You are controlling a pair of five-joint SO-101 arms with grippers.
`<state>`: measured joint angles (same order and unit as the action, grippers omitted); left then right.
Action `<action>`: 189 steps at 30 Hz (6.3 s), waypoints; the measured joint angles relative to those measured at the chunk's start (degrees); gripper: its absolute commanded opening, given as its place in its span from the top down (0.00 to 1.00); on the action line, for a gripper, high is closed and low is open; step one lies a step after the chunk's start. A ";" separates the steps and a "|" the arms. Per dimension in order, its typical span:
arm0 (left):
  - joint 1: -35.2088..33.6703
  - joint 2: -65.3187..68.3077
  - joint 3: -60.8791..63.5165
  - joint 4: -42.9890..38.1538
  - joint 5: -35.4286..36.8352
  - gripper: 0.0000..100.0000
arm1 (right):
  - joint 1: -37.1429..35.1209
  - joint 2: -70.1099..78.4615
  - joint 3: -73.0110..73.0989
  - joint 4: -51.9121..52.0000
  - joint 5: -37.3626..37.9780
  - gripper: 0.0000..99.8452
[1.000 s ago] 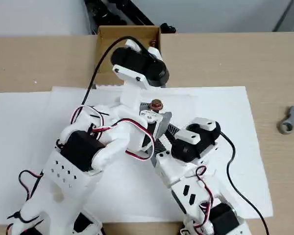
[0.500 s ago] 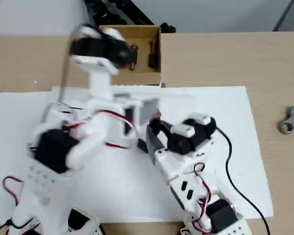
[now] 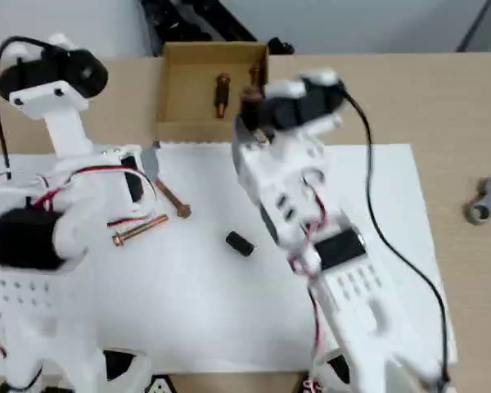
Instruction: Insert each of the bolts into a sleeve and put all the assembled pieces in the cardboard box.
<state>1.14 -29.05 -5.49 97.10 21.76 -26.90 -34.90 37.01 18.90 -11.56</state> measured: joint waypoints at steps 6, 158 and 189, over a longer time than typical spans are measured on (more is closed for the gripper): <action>-5.10 10.99 0.00 2.11 1.85 0.86 | 0.00 23.56 -15.82 -6.42 0.00 1.00; -15.56 42.90 0.79 -5.36 11.78 0.92 | 6.33 99.78 -100.75 5.45 -0.09 0.83; -13.89 52.84 0.26 -3.69 -56.44 0.89 | 6.42 99.78 -100.75 8.70 -0.09 0.83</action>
<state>-12.75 23.78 -5.23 93.41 -34.68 -20.48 64.88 -63.74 27.60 -11.65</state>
